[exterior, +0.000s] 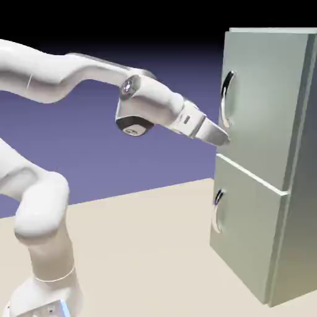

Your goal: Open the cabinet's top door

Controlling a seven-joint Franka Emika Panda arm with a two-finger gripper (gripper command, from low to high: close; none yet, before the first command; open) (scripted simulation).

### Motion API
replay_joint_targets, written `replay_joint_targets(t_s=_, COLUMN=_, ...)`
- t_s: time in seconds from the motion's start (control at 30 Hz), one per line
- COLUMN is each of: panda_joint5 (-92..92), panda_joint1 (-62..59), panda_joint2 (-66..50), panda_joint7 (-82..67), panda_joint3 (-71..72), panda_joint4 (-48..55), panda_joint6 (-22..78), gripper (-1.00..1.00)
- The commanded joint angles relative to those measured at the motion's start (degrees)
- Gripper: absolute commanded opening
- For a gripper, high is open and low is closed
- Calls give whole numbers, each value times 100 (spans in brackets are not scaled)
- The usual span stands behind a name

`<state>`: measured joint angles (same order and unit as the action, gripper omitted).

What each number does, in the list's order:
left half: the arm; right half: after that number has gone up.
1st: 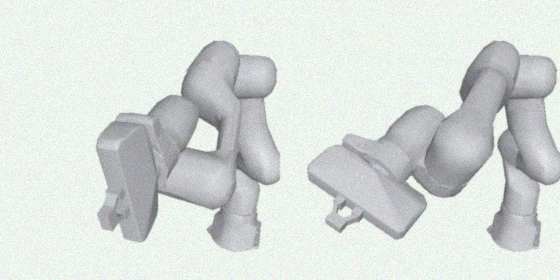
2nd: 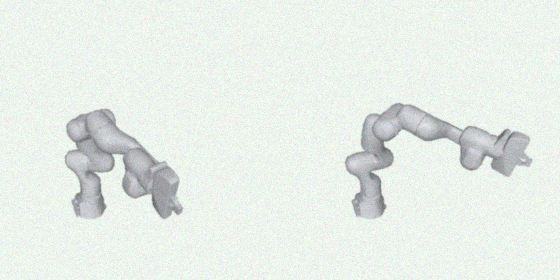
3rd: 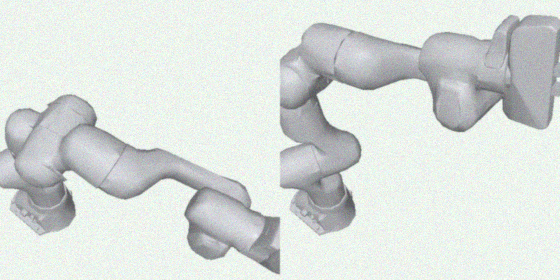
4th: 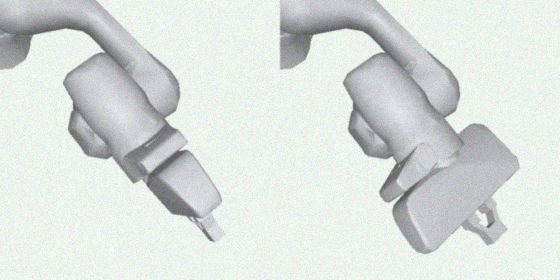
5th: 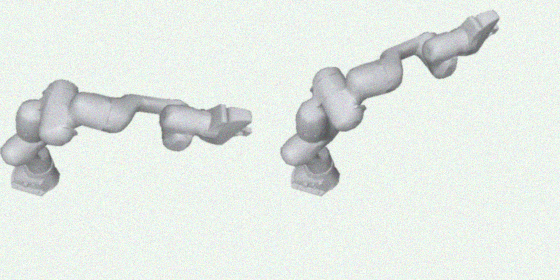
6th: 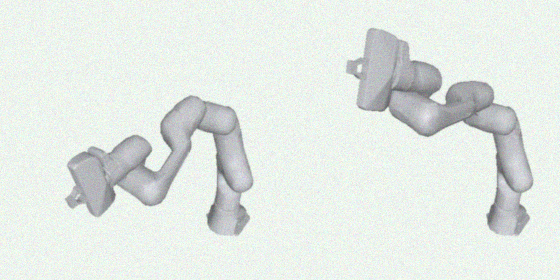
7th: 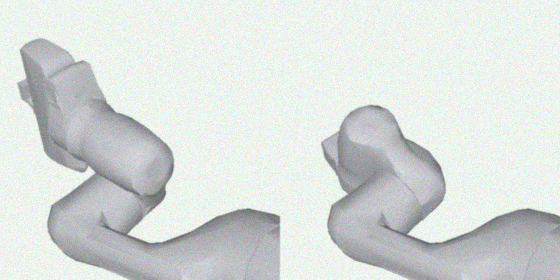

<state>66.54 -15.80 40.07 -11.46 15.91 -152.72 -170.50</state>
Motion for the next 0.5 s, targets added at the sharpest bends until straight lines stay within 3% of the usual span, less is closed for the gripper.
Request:
replay_joint_targets(t_s=0.0, panda_joint5=250, panda_joint1=-62, panda_joint2=28, panda_joint7=-202, panda_joint3=60, panda_joint4=31, panda_joint6=13, gripper=0)
replay_joint_targets(t_s=0.47, panda_joint5=3739, panda_joint1=-926, panda_joint2=416, panda_joint7=-3030, panda_joint3=894, panda_joint4=465, panda_joint6=197, gripper=0)
